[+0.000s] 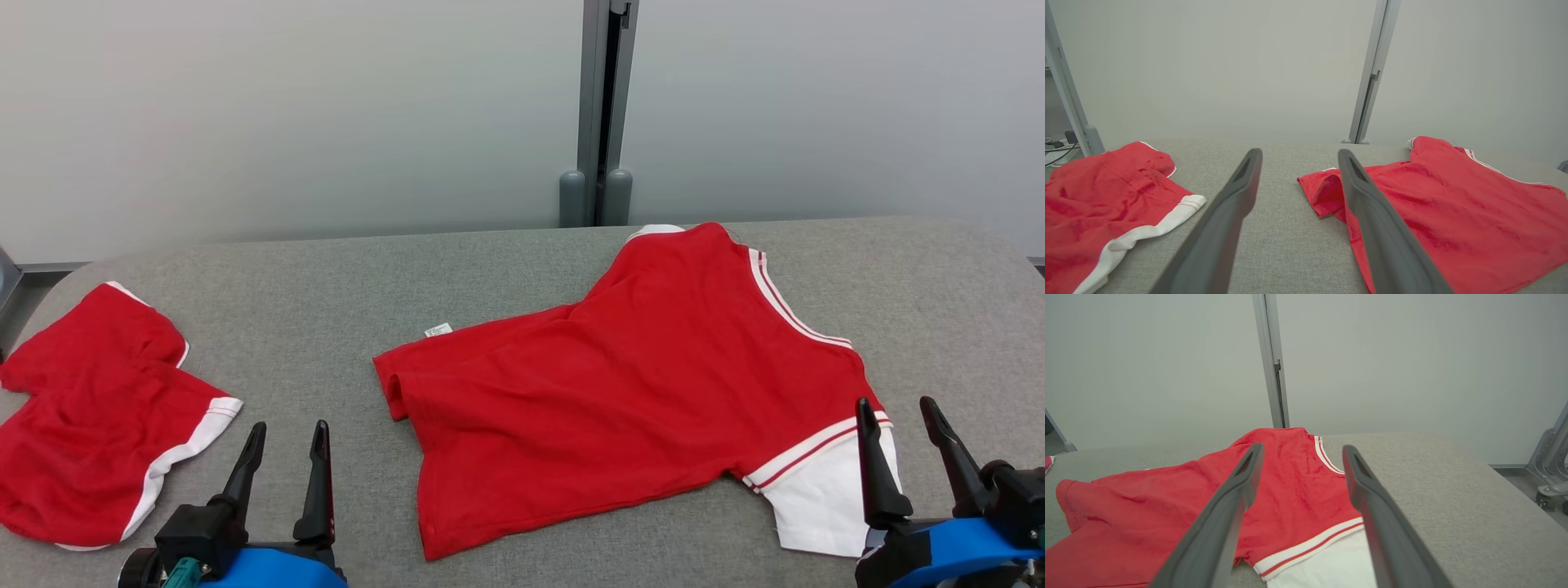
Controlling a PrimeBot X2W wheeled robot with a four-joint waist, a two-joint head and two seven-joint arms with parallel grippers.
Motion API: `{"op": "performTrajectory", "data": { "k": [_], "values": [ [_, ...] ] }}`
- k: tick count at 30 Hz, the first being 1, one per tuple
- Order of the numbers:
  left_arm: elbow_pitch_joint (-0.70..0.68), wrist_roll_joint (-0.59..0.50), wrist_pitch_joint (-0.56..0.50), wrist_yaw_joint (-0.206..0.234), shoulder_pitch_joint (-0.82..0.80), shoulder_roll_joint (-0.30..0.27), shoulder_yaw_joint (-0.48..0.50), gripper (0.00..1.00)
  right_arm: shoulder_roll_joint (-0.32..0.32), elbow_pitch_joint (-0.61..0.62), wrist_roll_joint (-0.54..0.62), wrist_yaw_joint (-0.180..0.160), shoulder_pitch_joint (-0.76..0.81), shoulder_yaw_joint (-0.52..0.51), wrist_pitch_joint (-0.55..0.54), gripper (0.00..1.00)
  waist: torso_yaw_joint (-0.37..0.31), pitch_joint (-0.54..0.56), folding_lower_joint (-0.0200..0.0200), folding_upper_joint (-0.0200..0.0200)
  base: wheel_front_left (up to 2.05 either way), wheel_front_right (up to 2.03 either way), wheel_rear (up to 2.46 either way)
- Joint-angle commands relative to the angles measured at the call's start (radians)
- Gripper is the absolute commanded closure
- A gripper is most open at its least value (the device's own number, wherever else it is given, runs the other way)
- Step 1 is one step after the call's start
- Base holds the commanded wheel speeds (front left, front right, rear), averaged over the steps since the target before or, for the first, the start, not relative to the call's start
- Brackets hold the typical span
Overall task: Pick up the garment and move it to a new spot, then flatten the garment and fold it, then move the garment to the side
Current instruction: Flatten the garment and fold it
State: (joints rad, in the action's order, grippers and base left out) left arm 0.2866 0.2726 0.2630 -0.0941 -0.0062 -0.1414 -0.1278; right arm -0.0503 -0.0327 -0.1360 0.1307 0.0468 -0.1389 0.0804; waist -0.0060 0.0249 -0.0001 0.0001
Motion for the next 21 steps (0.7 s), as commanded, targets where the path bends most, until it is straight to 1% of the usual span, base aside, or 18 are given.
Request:
{"op": "performTrajectory", "data": {
  "k": [1,4,8,13,14,18,21],
  "values": [
    [0.002,-0.007,0.003,-0.003,-0.008,0.004,0.002,0.00,0.000,-0.003,0.004,0.000,0.001,-0.002,0.005,0.00,0.000,-0.001,0.0001,-0.0001,0.00,0.00,0.00],
    [0.005,-0.014,0.003,-0.005,-0.008,0.004,-0.012,0.00,0.000,-0.003,0.006,0.000,-0.003,-0.005,0.002,0.00,0.000,-0.003,0.0001,-0.0001,0.00,0.00,0.00],
    [0.009,-0.022,-0.019,-0.013,-0.004,0.009,-0.057,0.00,0.000,-0.008,0.010,0.000,-0.006,-0.020,-0.019,0.00,-0.001,-0.009,0.0001,-0.0001,0.00,0.00,0.00],
    [0.032,0.019,-0.118,-0.029,0.016,0.012,-0.136,0.00,-0.001,-0.031,0.016,0.000,0.002,-0.052,-0.087,0.00,-0.004,-0.024,0.0001,-0.0001,0.00,0.00,0.00],
    [0.049,0.042,-0.162,-0.031,0.017,0.014,-0.164,0.00,0.000,-0.034,0.015,0.000,0.010,-0.058,-0.100,0.00,-0.007,-0.035,0.0001,-0.0001,0.00,0.00,0.00],
    [0.092,0.076,-0.235,-0.035,0.008,0.020,-0.197,0.00,-0.001,-0.051,0.013,0.000,0.002,-0.079,-0.121,0.00,-0.015,-0.054,0.0001,-0.0001,0.00,0.00,0.00],
    [0.122,0.088,-0.264,-0.036,-0.011,0.019,-0.213,0.00,0.000,-0.073,0.015,0.000,-0.012,-0.085,-0.118,0.00,-0.020,-0.066,0.0001,-0.0001,0.00,0.00,0.00]
  ]
}}
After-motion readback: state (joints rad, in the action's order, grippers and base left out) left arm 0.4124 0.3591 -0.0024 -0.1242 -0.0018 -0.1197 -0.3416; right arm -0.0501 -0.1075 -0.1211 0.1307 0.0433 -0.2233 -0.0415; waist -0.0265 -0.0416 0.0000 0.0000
